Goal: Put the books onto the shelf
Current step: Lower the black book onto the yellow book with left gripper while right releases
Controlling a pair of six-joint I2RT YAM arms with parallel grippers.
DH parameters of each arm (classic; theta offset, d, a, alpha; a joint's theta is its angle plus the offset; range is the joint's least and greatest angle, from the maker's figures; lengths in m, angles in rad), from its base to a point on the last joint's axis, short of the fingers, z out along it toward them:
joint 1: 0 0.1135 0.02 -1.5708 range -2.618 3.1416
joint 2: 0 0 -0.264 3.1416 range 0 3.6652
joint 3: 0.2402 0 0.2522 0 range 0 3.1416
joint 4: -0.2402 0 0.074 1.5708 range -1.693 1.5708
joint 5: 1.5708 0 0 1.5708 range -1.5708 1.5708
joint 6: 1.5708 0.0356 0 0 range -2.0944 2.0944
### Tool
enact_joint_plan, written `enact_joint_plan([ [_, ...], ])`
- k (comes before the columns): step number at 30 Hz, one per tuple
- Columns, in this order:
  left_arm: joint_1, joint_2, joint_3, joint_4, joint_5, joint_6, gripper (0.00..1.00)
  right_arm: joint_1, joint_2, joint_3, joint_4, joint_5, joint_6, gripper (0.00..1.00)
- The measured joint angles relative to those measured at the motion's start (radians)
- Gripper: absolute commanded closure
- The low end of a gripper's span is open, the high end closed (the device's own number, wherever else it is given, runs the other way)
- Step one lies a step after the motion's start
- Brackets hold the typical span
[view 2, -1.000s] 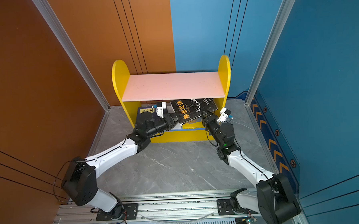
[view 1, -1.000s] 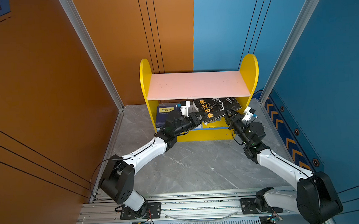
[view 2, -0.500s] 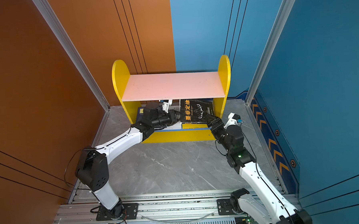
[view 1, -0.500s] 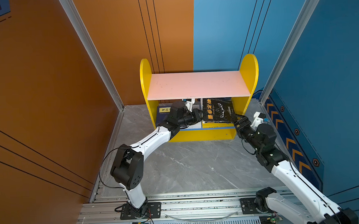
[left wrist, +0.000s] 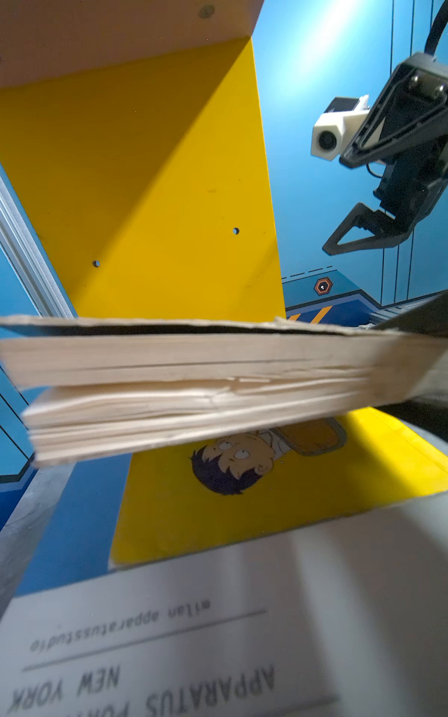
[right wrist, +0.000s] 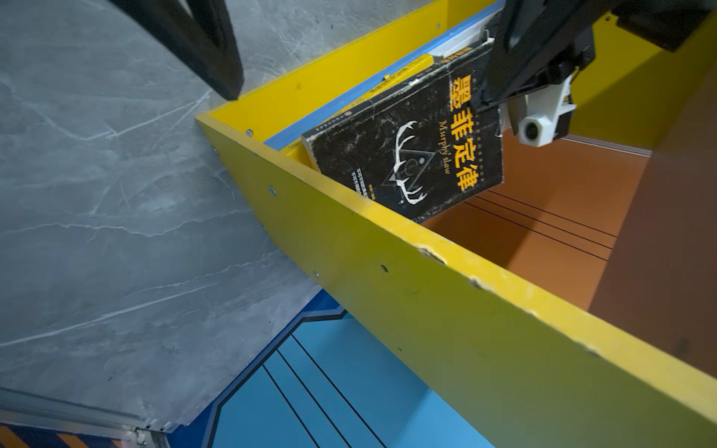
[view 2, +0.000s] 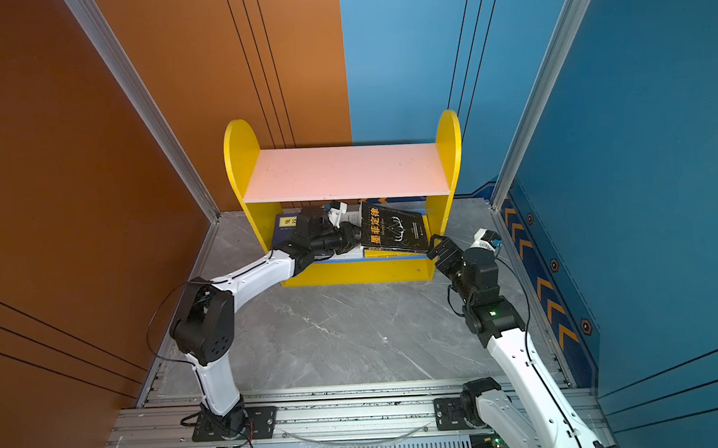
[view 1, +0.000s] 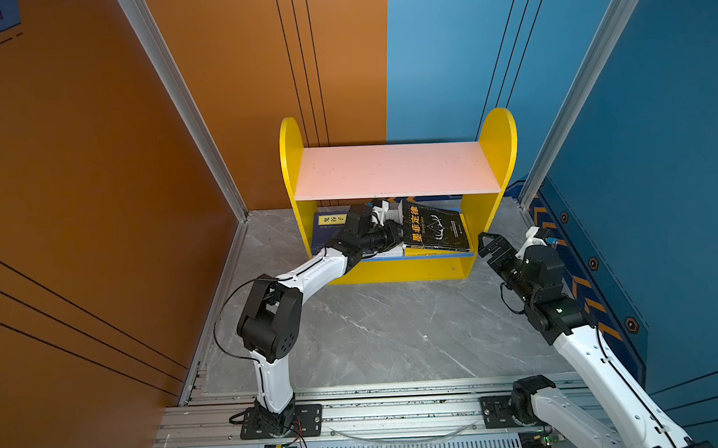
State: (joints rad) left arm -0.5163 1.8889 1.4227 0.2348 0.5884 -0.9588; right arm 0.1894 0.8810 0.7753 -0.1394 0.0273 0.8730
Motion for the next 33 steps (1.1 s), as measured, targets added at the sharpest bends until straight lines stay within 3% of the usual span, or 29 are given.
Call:
enact_joint_plan([
  [21,-0.007,0.055,0.032,0.031,0.000,-0.033,0.82,0.009,0.269,0.091,0.005,0.006,-0.111,0.00],
  [33,-0.017,0.065,0.044,0.031,0.015,-0.033,0.82,0.027,0.354,0.116,0.004,0.095,-0.119,0.00],
])
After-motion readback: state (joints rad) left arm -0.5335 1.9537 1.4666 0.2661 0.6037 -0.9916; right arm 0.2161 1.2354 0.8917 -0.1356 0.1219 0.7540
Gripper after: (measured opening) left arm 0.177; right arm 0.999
